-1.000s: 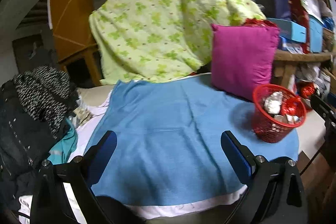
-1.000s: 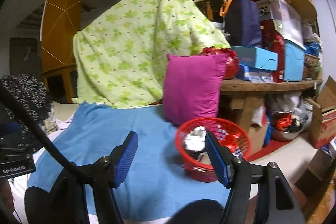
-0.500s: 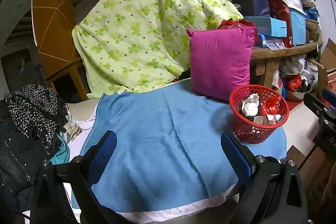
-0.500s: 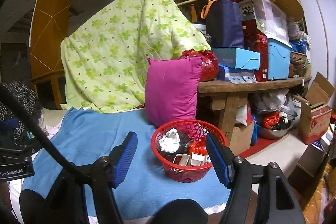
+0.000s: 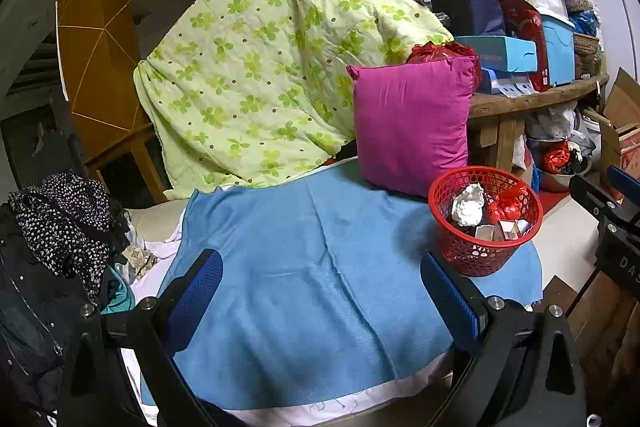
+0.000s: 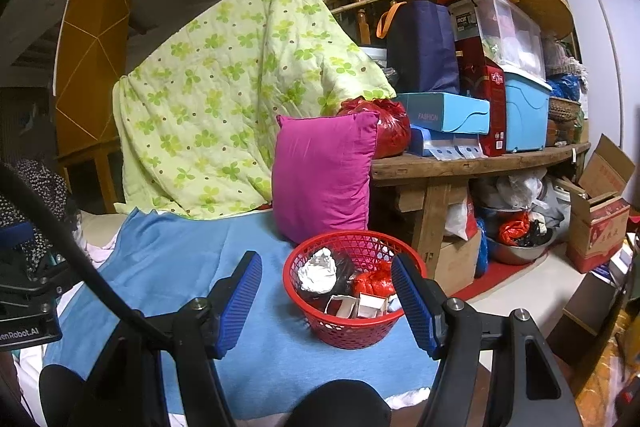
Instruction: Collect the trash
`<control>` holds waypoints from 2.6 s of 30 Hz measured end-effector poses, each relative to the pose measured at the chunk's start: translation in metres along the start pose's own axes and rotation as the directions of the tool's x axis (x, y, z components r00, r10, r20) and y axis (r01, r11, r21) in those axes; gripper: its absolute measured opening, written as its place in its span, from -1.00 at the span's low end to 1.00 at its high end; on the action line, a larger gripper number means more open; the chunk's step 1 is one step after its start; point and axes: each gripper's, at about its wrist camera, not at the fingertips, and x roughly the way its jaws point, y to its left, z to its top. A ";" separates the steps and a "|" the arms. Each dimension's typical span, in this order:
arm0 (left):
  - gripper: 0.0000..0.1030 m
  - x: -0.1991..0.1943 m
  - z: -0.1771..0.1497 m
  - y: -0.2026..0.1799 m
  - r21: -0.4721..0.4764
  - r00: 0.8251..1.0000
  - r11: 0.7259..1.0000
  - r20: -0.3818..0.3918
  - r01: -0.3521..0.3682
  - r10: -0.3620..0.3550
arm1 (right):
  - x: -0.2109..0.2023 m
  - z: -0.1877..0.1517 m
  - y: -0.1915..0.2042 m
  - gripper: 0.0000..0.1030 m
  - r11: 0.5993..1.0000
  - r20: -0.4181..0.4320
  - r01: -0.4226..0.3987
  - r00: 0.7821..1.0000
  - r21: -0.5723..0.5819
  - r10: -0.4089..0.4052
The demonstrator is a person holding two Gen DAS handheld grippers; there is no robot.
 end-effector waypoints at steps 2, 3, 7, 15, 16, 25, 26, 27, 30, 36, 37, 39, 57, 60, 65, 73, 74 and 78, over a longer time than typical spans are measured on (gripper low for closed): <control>0.93 -0.001 0.000 0.000 0.001 1.000 1.000 0.003 0.000 0.000 | 0.000 0.000 0.000 0.37 1.000 0.001 -0.002 1.000 -0.001 0.002; 0.93 -0.001 0.000 0.000 0.001 1.000 1.000 0.003 -0.001 0.001 | -0.001 0.000 0.001 0.37 1.000 0.002 -0.002 1.000 -0.003 0.002; 0.93 -0.001 0.000 0.000 0.003 1.000 1.000 0.001 0.000 0.000 | -0.002 0.002 0.005 0.37 1.000 0.008 -0.002 1.000 -0.011 0.002; 0.93 -0.001 0.000 -0.002 0.003 1.000 1.000 0.001 -0.002 0.002 | -0.002 0.003 0.006 0.37 1.000 0.012 0.001 1.000 -0.014 -0.001; 0.93 -0.001 0.000 -0.002 0.003 1.000 1.000 0.000 0.000 0.000 | -0.002 0.003 0.006 0.37 1.000 0.010 0.002 1.000 -0.016 -0.002; 0.93 -0.002 -0.002 -0.001 0.012 1.000 1.000 -0.002 0.001 -0.001 | -0.003 0.002 0.007 0.37 1.000 0.004 0.001 1.000 -0.020 -0.001; 0.93 -0.002 -0.002 -0.001 0.012 1.000 1.000 -0.003 0.000 0.000 | -0.003 0.002 0.007 0.37 1.000 0.004 0.001 1.000 -0.020 -0.001; 0.93 -0.002 -0.002 -0.001 0.012 1.000 1.000 -0.003 0.001 -0.001 | -0.003 0.002 0.007 0.37 1.000 0.004 0.001 1.000 -0.020 -0.001; 0.92 -0.002 -0.003 0.000 0.015 1.000 1.000 -0.004 0.004 -0.004 | -0.003 0.002 0.007 0.37 1.000 0.004 0.002 1.000 -0.021 -0.002; 0.93 0.000 -0.005 0.002 0.018 1.000 1.000 -0.007 0.007 -0.007 | -0.002 0.002 0.007 0.37 1.000 0.001 0.000 1.000 -0.018 0.000; 0.93 0.001 -0.005 0.002 0.018 1.000 1.000 -0.007 0.009 -0.009 | -0.002 0.002 0.007 0.37 1.000 0.002 0.001 1.000 -0.018 -0.001; 0.93 0.001 -0.006 0.002 0.020 1.000 1.000 -0.007 0.005 -0.004 | -0.001 0.002 0.008 0.37 1.000 0.001 0.001 1.000 -0.017 -0.001; 0.93 0.011 -0.014 0.004 0.030 1.000 1.000 -0.029 0.000 0.001 | 0.006 0.000 0.015 0.37 1.000 -0.016 -0.004 1.000 -0.029 0.003; 0.93 0.012 -0.014 0.004 0.032 1.000 0.999 -0.030 -0.001 0.002 | 0.007 -0.002 0.015 0.37 1.000 -0.020 -0.009 1.000 -0.026 0.008; 0.93 0.012 -0.015 0.005 0.033 1.000 0.999 -0.029 -0.003 0.004 | 0.007 -0.003 0.016 0.37 1.000 -0.020 -0.010 1.000 -0.025 0.009; 0.93 0.012 -0.015 0.005 0.033 1.000 0.999 -0.030 -0.001 0.002 | 0.007 -0.002 0.019 0.37 1.000 -0.018 -0.012 1.000 -0.026 0.012; 0.93 0.012 -0.015 0.005 0.035 1.000 0.999 -0.030 -0.001 0.002 | 0.007 -0.002 0.019 0.37 1.000 -0.018 -0.013 1.000 -0.027 0.012; 0.93 0.013 -0.016 0.006 0.034 1.000 0.999 -0.028 0.001 0.000 | 0.007 -0.002 0.019 0.37 1.000 -0.016 -0.011 1.000 -0.029 0.010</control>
